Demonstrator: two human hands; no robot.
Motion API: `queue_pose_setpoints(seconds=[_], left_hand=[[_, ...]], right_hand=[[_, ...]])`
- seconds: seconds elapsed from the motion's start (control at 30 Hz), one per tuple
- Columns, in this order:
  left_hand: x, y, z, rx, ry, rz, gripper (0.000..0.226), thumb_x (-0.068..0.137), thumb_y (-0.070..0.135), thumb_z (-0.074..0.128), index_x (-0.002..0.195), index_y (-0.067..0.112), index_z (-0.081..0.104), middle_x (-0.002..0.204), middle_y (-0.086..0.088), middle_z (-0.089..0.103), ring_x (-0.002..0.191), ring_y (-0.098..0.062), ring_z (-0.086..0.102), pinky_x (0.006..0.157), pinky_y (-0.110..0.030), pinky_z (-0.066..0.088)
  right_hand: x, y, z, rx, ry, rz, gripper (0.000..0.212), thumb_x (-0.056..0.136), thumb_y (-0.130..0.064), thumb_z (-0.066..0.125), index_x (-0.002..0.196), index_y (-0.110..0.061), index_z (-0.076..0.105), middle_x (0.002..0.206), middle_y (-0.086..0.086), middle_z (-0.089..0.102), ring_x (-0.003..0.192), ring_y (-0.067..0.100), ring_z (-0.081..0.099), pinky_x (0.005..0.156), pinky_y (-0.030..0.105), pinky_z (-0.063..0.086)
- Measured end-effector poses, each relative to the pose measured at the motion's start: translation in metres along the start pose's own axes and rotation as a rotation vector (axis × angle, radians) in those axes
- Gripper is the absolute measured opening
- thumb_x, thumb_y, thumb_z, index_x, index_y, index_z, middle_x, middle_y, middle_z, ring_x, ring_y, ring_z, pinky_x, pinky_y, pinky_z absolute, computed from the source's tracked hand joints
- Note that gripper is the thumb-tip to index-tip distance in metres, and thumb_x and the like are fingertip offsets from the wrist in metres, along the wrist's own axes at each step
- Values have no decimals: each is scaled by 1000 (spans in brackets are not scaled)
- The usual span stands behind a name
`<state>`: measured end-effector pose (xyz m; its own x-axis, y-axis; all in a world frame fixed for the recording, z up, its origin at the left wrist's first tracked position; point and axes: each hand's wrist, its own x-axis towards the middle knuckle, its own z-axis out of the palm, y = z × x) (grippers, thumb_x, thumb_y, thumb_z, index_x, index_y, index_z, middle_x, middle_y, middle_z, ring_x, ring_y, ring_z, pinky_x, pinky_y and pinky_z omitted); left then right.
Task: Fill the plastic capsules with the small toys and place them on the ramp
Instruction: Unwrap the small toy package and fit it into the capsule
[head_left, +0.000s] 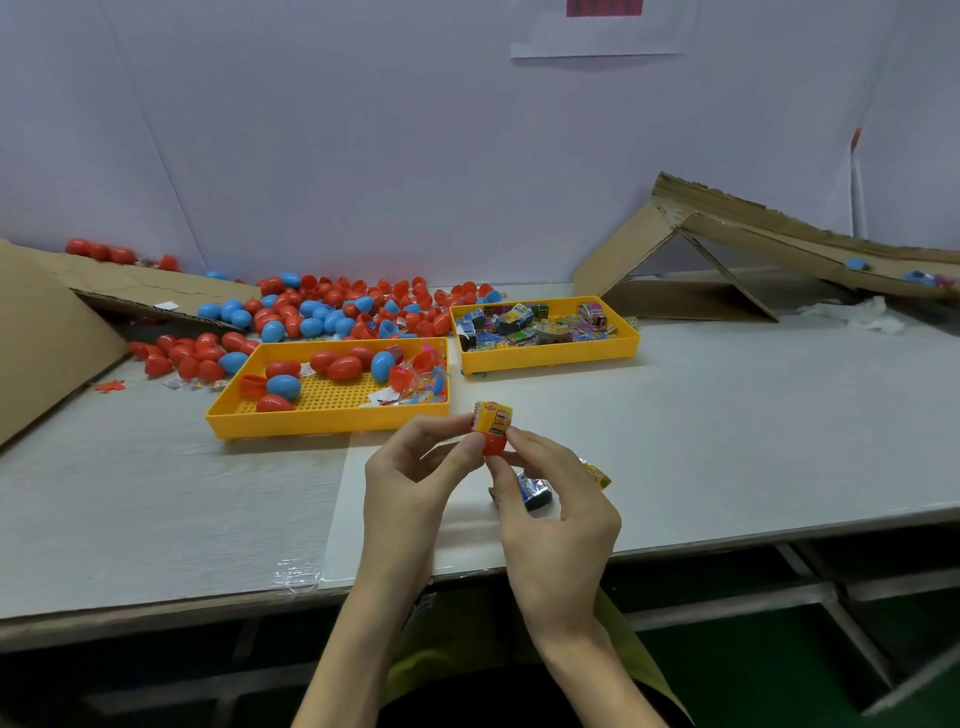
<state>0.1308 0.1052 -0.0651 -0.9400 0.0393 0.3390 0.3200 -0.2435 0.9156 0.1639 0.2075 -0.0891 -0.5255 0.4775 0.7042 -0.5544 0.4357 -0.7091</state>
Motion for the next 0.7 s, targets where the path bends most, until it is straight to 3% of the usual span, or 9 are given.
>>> queue_pose_setpoints(seconds=[0.1, 0.27, 0.5, 0.6, 0.7], left_hand=[[1, -1, -1, -22, -16, -21, 24, 81, 26, 75, 101, 14, 76, 100, -8, 77, 98, -24, 73, 82, -28, 59], [3, 0, -2, -83, -68, -96, 17, 83, 22, 76, 99, 20, 77, 105, -11, 76, 103, -27, 72, 83, -30, 58], [5, 1, -2, -106, -91, -147, 23, 81, 28, 76, 98, 12, 74, 105, -13, 75, 102, -28, 71, 83, -31, 58], [6, 0, -2, -138, -111, -165, 22, 85, 20, 75, 103, 9, 69, 106, -12, 75, 102, -25, 71, 82, -30, 58], [7, 2, -2, -224, -122, -193, 30, 84, 17, 74, 110, 6, 66, 106, -14, 75, 99, -24, 72, 80, -26, 56]], right_hand=[[2, -2, 0, -3, -12, 21, 31, 86, -32, 69, 113, -17, 72, 108, -11, 72, 98, 0, 67, 86, 16, 54], [2, -2, -2, -22, -13, 16, 35, 84, -29, 71, 116, -16, 71, 109, -10, 71, 102, -4, 63, 90, 8, 48], [0, 5, -3, -33, -12, -47, 31, 81, -9, 76, 112, -8, 74, 113, 1, 71, 110, 5, 64, 94, 16, 51], [0, 2, -4, -36, -11, -51, 31, 81, -13, 75, 112, -8, 74, 113, 0, 71, 109, 5, 64, 94, 15, 50], [1, -2, -4, -48, -22, -3, 37, 81, -23, 75, 117, -14, 70, 111, -11, 68, 104, 1, 63, 90, 9, 48]])
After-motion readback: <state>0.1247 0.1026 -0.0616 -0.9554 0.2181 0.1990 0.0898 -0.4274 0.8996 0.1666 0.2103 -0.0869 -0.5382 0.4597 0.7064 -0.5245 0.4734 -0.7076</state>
